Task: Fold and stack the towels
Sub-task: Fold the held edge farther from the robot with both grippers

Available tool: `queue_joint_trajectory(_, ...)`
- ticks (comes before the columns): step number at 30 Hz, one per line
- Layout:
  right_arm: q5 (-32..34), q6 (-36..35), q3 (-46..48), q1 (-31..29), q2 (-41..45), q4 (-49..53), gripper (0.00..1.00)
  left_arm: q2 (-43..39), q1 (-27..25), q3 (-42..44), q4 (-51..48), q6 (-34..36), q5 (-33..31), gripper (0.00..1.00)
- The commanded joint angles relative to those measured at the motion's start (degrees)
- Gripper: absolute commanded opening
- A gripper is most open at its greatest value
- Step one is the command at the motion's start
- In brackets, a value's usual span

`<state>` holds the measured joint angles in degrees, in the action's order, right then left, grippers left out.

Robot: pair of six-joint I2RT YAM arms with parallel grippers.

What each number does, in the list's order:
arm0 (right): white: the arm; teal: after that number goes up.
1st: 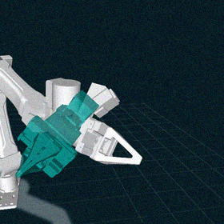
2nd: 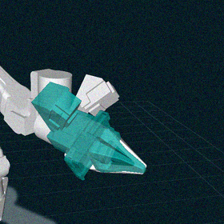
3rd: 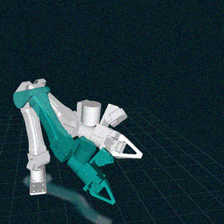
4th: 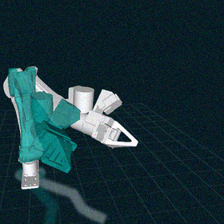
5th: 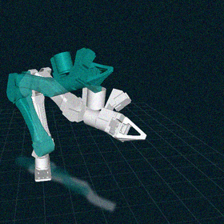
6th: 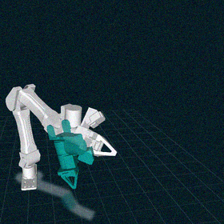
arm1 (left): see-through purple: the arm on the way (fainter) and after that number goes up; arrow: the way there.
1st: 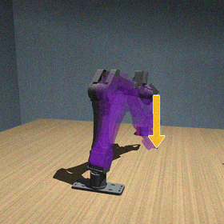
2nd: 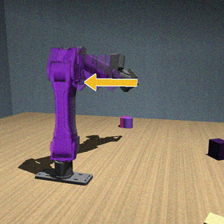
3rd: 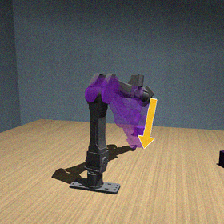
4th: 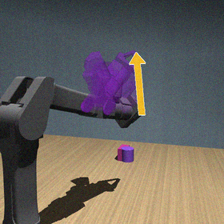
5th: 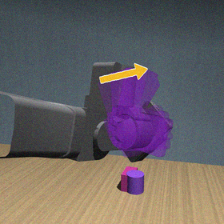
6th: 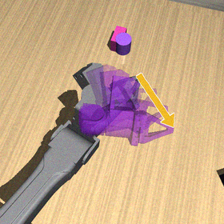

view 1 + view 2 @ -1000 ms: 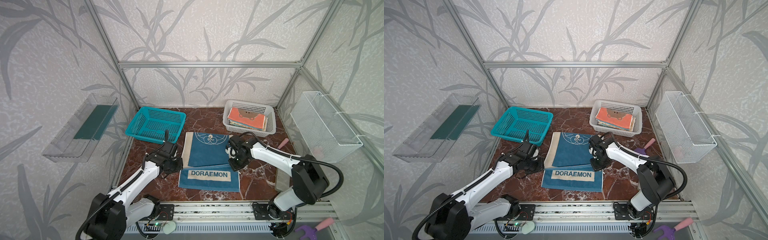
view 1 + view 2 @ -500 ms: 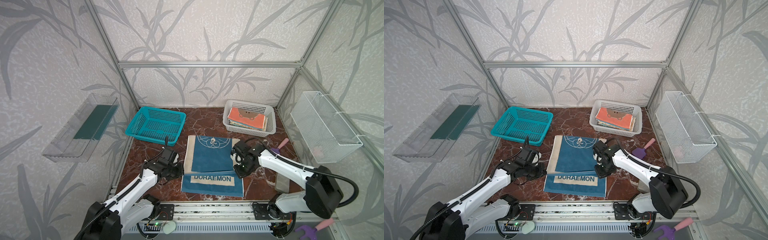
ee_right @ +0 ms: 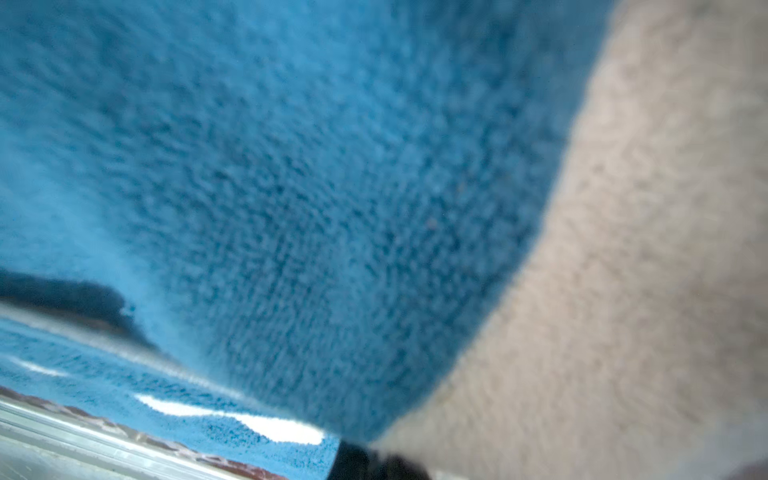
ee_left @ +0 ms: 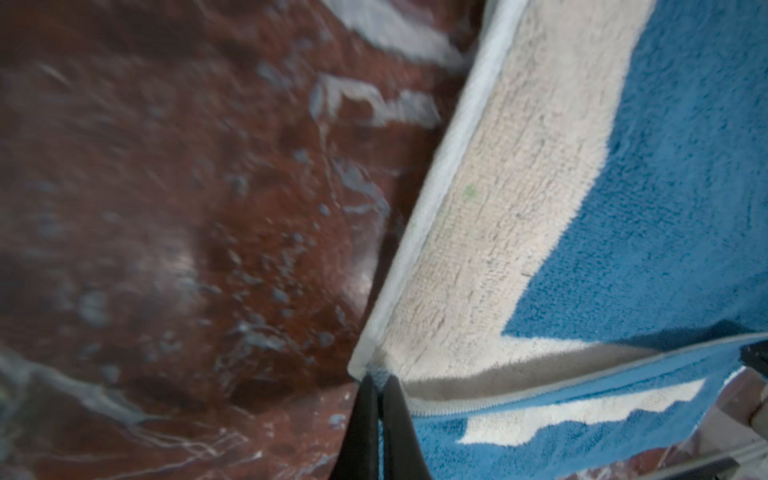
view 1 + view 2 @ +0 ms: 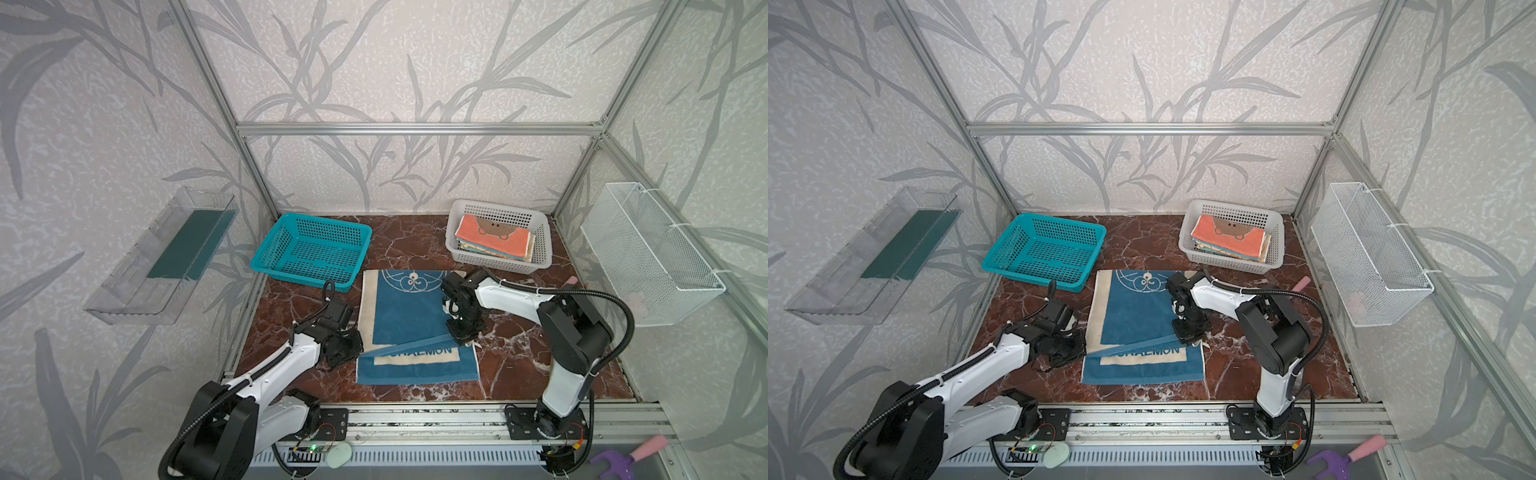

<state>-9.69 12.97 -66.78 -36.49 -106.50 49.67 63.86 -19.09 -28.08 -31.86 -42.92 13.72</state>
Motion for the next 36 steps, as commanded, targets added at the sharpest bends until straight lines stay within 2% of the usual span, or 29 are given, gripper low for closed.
queue_joint_trajectory(1, 3.65, -3.52, -3.28, 0.16, -4.82, -1.82, 0.0, 0.63, 3.25, -3.63, -3.72, 3.35, -5.44, 0.0)
queue_joint_trajectory(6, 6.01, -6.76, -8.0, 0.18, -1.96, 2.73, 0.0, 2.91, 4.32, -12.24, -10.64, 8.55, -6.1, 0.0)
queue_joint_trajectory(9, 7.73, -9.53, -10.2, 0.19, 2.35, 6.47, 0.0, 2.84, 4.32, -17.0, -14.35, 10.02, -3.96, 0.0)
queue_joint_trajectory(11, 9.47, -11.55, -11.64, 0.17, 5.78, 9.06, 0.0, 1.71, 4.33, -19.32, -15.24, 10.41, -1.28, 0.0)
queue_joint_trajectory(15, 12.53, -15.07, -14.85, 0.19, 13.26, 14.29, 0.0, -2.02, 4.16, -24.04, -18.26, 9.77, -0.18, 0.0)
queue_joint_trajectory(21, 11.82, -16.77, -15.37, 0.16, 21.25, 18.53, 0.0, -6.81, 3.88, -28.82, -24.28, 9.35, -0.7, 0.0)
queue_joint_trajectory(26, 4.63, -12.98, -4.63, 0.14, 24.23, 13.51, 0.0, -8.7, 3.62, -22.32, -22.42, 7.05, 0.27, 0.0)
queue_joint_trajectory(30, -2.9, -7.56, 5.38, -0.33, 21.09, 5.67, 0.0, -8.91, 3.54, -13.36, -16.2, 3.72, 1.97, 0.0)
queue_joint_trajectory(36, -4.59, -5.29, 10.33, -4.2, 14.8, 0.15, 0.0, -6.28, 3.43, -5.26, -8.1, 1.05, 3.77, 0.0)
